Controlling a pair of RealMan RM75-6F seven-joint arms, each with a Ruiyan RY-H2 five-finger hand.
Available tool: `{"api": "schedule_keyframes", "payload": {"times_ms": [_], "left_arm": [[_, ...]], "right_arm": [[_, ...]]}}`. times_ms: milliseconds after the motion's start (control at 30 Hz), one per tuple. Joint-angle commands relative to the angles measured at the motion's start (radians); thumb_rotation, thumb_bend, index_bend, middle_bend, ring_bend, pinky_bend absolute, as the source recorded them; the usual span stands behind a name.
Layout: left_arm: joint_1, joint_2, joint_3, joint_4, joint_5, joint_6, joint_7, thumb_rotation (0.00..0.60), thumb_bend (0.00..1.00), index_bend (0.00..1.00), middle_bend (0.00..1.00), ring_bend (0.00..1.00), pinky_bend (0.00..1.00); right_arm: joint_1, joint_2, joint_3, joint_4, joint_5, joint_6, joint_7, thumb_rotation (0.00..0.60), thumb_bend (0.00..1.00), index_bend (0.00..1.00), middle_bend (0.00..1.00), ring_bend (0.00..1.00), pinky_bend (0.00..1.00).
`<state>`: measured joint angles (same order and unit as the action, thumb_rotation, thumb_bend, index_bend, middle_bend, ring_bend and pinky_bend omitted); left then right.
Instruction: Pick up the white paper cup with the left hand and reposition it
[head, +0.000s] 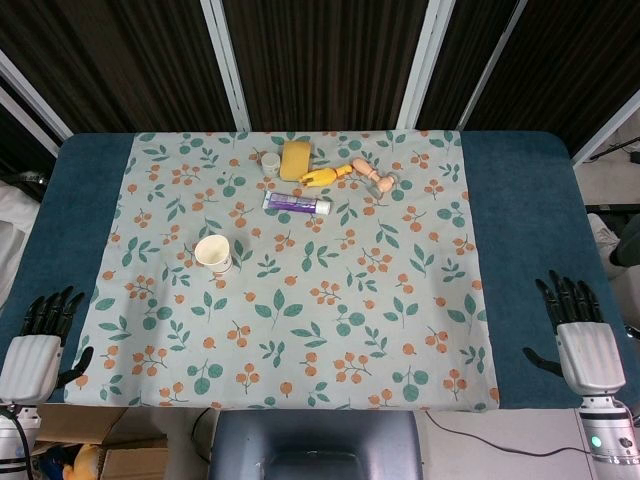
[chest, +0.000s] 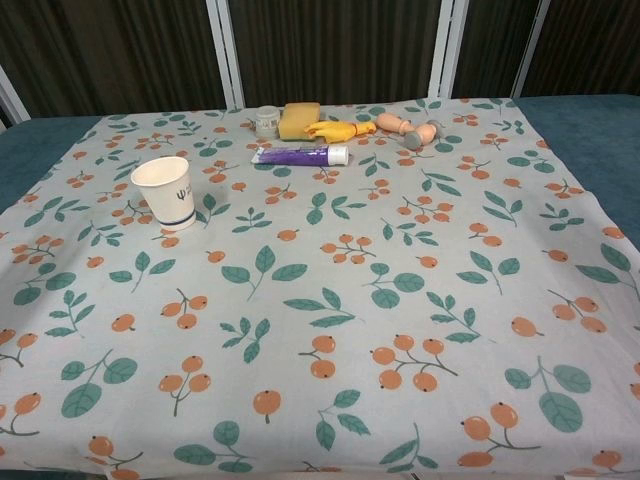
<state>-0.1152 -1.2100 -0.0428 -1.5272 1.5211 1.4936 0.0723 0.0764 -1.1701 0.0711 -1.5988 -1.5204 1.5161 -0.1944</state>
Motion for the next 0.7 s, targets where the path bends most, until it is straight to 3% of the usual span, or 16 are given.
{"api": "schedule_keyframes", "payload": {"times_ms": [33,467,600,700], "left_arm": [[0.001,0.0,0.0,-0.006,0.004,0.006,0.005,0.6,0.36,0.0,0.0,0.0,0.0],[-0.028,0.026,-0.002,-0.058,0.037,-0.013,0.059,0.6,0.36,0.0,0.0,0.0,0.0],[-0.104,0.043,-0.02,-0.085,0.111,-0.06,0.062,0.6,0.35,0.0,0.0,0.0,0.0],[-0.199,0.056,-0.065,-0.11,0.142,-0.137,0.085,0.6,0.35,0.0,0.0,0.0,0.0]], "right_arm": [[-0.002,0.005,0.0,0.001,0.0,0.002,0.004,0.6,0.25,0.0,0.0,0.0,0.0],[-0.011,0.002,-0.005,0.018,0.006,0.005,0.026,0.6,0.25,0.0,0.0,0.0,0.0],[-0.008,0.014,0.001,0.008,0.011,0.001,0.011,0.6,0.25,0.0,0.0,0.0,0.0],[-0.003,0.024,0.009,0.0,0.017,0.0,-0.012,0.6,0.25,0.0,0.0,0.0,0.0]]}}
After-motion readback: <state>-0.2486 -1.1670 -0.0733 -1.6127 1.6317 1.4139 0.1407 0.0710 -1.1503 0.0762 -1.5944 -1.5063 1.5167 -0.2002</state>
